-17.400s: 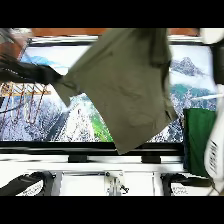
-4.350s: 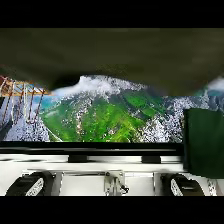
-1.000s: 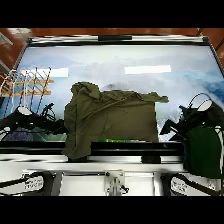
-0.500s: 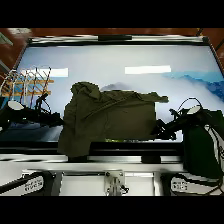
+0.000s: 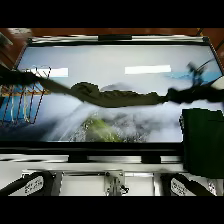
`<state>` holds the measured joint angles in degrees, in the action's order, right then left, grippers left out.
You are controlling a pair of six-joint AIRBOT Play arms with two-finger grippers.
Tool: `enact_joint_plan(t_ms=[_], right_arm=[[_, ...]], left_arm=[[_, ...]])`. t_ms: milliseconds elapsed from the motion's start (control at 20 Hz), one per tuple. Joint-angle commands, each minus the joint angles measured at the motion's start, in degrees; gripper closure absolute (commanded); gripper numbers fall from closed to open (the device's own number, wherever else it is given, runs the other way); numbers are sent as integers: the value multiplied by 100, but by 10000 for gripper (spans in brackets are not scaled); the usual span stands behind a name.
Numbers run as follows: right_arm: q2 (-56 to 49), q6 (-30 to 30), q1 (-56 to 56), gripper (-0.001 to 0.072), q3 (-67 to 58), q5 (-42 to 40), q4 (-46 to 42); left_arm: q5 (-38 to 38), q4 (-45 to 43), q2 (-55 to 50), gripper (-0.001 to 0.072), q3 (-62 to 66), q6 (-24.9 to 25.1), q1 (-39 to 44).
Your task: Fold the shirts.
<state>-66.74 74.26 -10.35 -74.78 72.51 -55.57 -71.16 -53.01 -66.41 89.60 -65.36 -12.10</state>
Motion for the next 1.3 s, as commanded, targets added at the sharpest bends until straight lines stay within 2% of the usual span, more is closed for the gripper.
enact_joint_plan(t_ms=[0, 100, 200, 300, 400, 550, 650, 850, 1000, 1150, 1250], right_arm=[[1303, -313, 17, 637, -2350, -664, -293], [1840, -188, 17, 637, -3447, -1062, -715], [2275, 205, 17, 637, -4044, -1161, -1204], [2743, 629, 17, 637, -4205, -990, -1738], [3086, 901, 17, 637, -4205, -240, -2044], [3185, 1073, 17, 637, -4205, 1154, -2041], [3130, 1080, 17, 637, -4197, 1587, -2153], [2647, 1082, 17, 637, -4199, 1847, -2269], [1676, 1110, 17, 636, -4199, 2212, -2299], [455, 1296, 17, 637, -3718, 3211, -2299], [-201, 1362, 63, 637, -2754, 3023, -2284]], left_arm=[[514, -7, 555, 679, 2879, -319, -107], [857, -7, 975, 680, 3720, -605, -105], [1178, -164, 1655, 680, 3602, -645, -111], [1193, -968, 2369, 680, 3327, -682, -111], [1086, -1727, 2942, 680, 3014, -909, -111], [140, -1773, 3250, 680, 2780, -907, -111], [-378, -1843, 3217, 679, 2756, -905, -109], [-437, -1910, 3018, 680, 2402, -811, -109], [-476, -1908, 2356, 680, 2142, -562, -109], [-1154, -1902, 1353, 679, 1762, -584, -87], [-1292, -1902, 695, 679, 1198, -584, 13]])
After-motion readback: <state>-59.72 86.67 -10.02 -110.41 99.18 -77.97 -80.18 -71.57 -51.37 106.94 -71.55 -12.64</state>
